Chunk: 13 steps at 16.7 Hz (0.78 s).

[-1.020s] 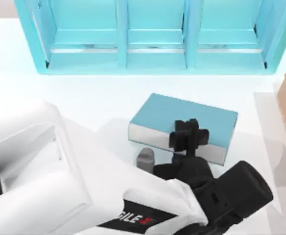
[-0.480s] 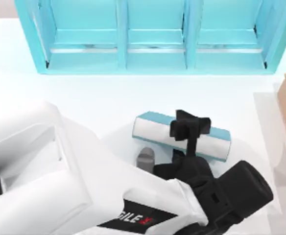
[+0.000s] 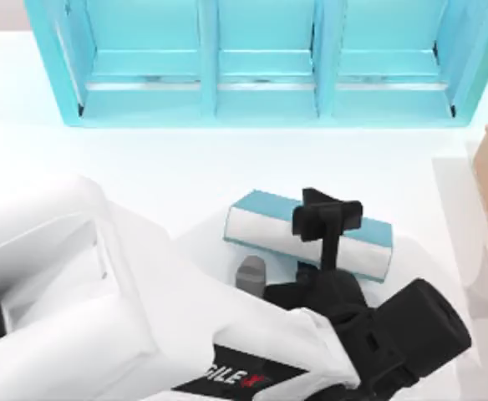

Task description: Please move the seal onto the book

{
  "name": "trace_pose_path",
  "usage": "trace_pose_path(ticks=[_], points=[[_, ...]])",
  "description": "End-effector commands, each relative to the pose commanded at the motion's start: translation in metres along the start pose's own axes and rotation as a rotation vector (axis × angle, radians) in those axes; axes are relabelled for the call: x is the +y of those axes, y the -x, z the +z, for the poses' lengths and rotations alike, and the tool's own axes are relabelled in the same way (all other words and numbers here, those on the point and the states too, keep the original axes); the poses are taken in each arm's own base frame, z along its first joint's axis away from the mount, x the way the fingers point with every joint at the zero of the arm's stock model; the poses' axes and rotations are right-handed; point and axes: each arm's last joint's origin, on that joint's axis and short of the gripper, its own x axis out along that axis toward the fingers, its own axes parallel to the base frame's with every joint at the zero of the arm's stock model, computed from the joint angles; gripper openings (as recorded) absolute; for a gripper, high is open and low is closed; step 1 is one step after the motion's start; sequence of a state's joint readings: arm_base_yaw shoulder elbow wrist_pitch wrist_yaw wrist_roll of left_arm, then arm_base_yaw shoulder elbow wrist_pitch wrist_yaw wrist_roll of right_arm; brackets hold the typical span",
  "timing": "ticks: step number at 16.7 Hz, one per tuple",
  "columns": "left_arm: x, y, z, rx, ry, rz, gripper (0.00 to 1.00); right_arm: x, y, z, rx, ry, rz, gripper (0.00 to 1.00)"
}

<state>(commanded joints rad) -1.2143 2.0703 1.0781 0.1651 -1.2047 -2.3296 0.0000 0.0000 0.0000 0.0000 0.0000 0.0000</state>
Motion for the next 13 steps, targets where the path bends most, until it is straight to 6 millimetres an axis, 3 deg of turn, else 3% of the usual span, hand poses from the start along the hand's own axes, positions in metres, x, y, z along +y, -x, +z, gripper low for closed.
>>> trace_pose_path(ticks=[7, 13], points=[[0.024, 0.044, -0.008, 0.008, 0.028, 0.047, 1.0, 0.0, 0.0, 0.0, 0.0, 0.0, 0.0, 1.0], [0.038, 0.097, 0.007, -0.018, -0.013, 0.054, 1.0, 0.0, 0.0, 0.0, 0.0, 0.0, 0.0, 1.0]])
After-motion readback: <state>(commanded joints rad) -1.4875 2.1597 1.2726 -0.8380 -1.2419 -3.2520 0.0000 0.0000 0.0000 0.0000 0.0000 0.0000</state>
